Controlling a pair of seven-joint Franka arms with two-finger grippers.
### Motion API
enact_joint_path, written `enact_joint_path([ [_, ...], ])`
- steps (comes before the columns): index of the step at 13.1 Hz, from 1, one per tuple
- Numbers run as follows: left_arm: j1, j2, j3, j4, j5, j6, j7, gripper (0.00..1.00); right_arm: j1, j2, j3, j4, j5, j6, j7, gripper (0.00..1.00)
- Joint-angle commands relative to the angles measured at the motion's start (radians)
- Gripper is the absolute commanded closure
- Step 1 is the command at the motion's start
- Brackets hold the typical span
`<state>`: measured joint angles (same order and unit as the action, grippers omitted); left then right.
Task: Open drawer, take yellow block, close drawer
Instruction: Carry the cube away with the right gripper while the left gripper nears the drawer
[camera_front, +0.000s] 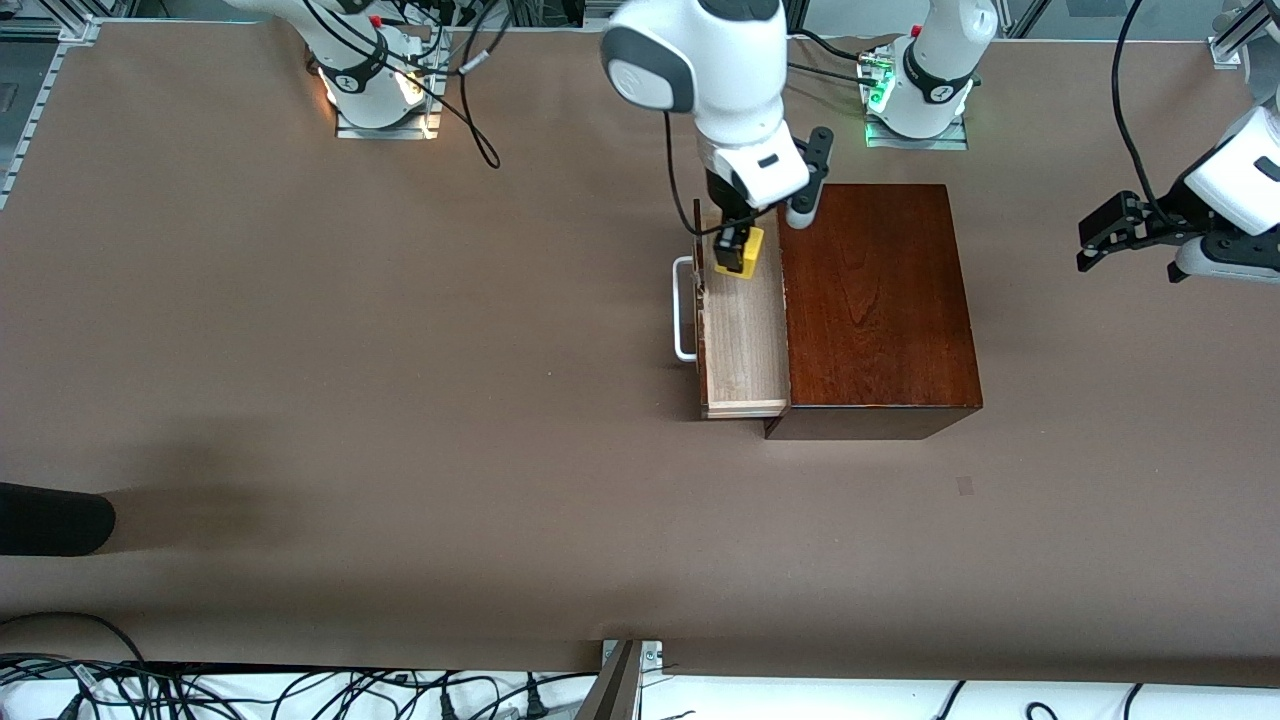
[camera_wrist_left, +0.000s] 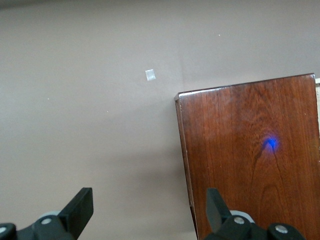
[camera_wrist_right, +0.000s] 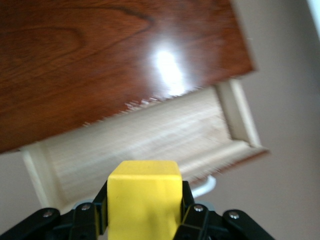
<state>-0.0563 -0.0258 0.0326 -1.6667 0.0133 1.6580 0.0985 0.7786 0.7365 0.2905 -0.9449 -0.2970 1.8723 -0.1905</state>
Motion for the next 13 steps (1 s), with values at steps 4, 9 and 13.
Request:
enact_joint_path([
  [4, 0.000, 0.012, -0.114, 0.035, -0.064, -0.129, 0.039, 0.00, -0.296, -0.080, 0.012, -0.012, 0.080, -0.126, -0.004, 1.00],
  [9, -0.014, 0.096, -0.339, 0.045, -0.099, -0.139, 0.195, 0.00, -0.490, -0.202, -0.123, -0.148, 0.282, -0.179, -0.013, 1.00],
  [13, -0.114, 0.307, -0.485, 0.150, -0.130, -0.130, 0.193, 0.00, -0.579, -0.351, -0.216, -0.565, 0.289, -0.052, 0.026, 1.00],
])
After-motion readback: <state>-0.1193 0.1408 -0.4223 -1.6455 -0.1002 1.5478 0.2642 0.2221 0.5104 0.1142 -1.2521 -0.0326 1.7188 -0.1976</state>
